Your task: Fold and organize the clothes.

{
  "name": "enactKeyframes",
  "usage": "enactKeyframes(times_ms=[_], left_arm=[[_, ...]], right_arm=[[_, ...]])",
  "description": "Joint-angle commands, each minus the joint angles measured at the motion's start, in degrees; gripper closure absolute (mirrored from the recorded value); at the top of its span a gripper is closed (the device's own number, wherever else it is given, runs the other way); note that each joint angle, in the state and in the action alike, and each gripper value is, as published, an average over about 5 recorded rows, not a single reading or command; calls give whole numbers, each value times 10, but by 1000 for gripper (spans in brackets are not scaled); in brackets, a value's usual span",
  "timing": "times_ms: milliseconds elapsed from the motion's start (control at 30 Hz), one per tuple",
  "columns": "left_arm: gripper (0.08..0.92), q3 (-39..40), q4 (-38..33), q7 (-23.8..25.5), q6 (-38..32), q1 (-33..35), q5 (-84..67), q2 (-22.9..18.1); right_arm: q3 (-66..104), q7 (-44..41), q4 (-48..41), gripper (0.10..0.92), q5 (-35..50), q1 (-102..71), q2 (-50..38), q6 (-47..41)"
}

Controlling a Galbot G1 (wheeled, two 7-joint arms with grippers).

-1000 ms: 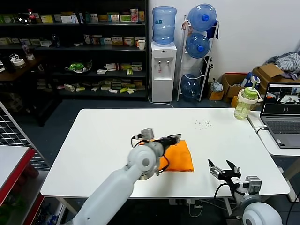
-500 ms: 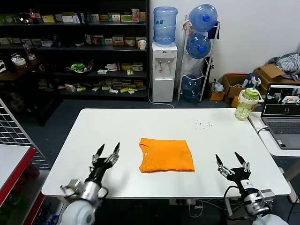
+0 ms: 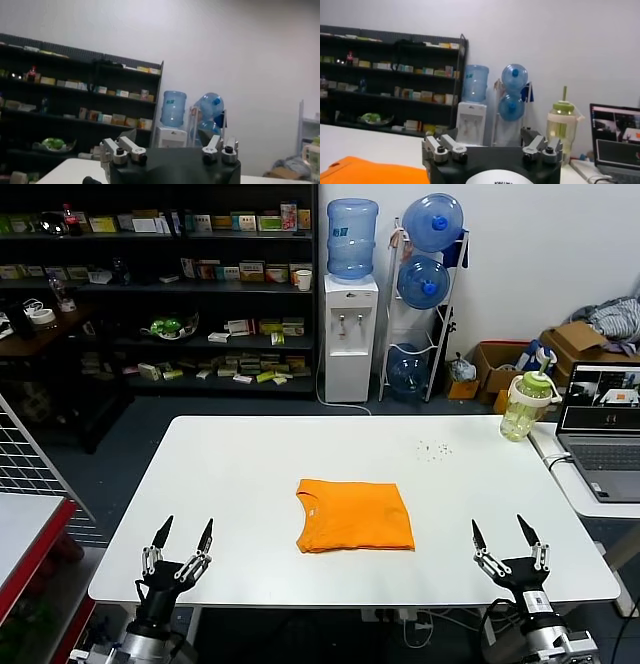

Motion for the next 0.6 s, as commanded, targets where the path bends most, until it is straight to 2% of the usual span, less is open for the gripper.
enactKeyframes(times_ms=[33,600], left_arm=[[177,-25,-8,34,-52,48,37,-42],[177,-19,0,17,-55,34,44,-53]], right_arm=[[23,-40,-7,203,-54,-7,79,72],[15,-38,-9,203,-57,1,92,69]])
